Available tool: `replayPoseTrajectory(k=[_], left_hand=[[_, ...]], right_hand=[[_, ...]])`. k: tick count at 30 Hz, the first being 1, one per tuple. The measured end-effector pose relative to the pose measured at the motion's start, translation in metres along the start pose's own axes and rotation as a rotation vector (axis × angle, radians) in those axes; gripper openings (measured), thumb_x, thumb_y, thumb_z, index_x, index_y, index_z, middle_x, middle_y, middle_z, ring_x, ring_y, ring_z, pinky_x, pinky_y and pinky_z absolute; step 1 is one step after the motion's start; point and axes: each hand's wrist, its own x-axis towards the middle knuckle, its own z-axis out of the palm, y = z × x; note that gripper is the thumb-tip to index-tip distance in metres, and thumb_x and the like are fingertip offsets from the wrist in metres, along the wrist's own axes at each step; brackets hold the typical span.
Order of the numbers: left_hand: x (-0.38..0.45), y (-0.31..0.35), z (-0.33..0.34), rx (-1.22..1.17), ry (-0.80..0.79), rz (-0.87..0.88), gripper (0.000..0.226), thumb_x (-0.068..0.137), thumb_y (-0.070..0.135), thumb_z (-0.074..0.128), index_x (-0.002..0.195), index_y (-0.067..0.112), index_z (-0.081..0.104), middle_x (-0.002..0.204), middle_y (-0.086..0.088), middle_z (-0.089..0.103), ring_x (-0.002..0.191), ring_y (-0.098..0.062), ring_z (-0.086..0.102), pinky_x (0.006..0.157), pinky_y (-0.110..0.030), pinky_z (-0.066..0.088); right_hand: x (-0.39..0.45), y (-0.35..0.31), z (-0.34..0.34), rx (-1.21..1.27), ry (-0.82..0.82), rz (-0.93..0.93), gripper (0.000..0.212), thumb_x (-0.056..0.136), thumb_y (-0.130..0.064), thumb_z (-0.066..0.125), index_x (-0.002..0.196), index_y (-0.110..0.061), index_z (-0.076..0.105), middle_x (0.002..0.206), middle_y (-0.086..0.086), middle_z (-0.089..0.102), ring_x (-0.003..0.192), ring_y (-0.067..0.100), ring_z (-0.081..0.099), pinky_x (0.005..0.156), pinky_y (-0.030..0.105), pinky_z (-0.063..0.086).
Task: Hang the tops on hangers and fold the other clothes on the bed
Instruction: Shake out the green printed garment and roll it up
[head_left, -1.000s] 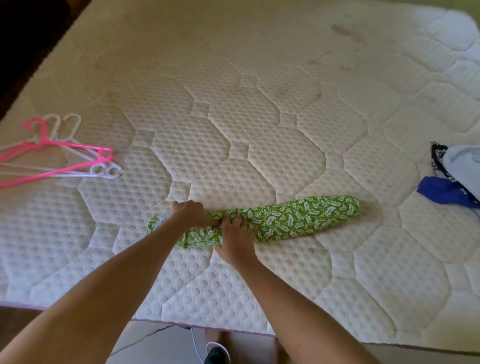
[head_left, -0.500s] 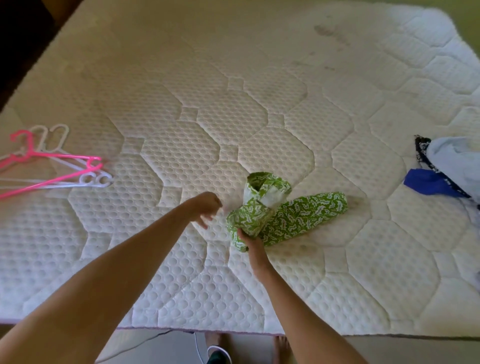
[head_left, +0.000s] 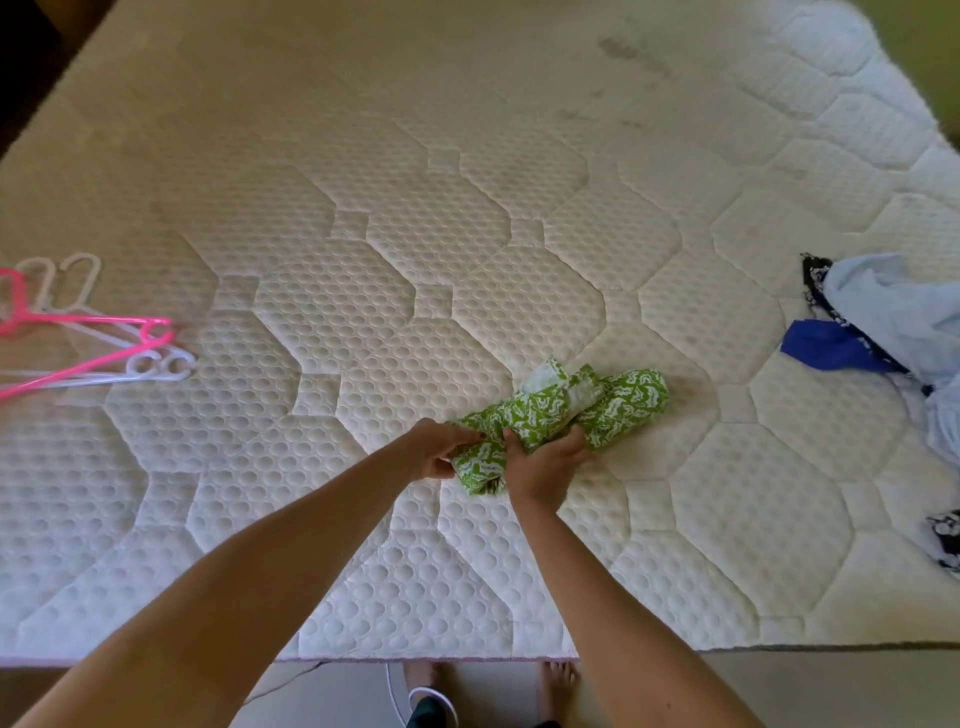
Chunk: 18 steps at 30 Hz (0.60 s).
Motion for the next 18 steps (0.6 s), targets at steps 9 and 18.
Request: replayPoseTrajectory(k=[9, 18], left_hand=[[0.001, -0.003, 0.009, 0.181, 0.265, 0.132, 0.045, 0.072, 0.033, 0.078, 0.098, 0.003, 0.058, 0.091, -0.010, 0.063, 0.082, -0.022, 0.064, 0.071, -0.032, 0.058], [-0.037, 0.036, 0.032, 0.398, 0.130, 0.209, 0.046, 0.075, 0.052, 0.065, 0.086, 0.007, 0.058, 0.075, -0.005, 0.057, 0.063, -0.016, 0.055, 0.049, -0.022, 0.042]], right_hand=[[0.018, 0.027, -0.005, -0.545, -0.312, -0.613, 0.066, 0.088, -0.006, 0.052, 0.146, -0.025, 0.029, 0.152, 0.015, 0.022, 0.136, 0.037, 0.027, 0.108, 0.045, 0.030], [0.014, 0.012, -0.006, 0.239, -0.578, -0.098, 0.034, 0.100, -0.028, 0.037, 0.128, -0.014, 0.049, 0.128, 0.007, 0.052, 0.120, 0.023, 0.049, 0.102, 0.037, 0.042]])
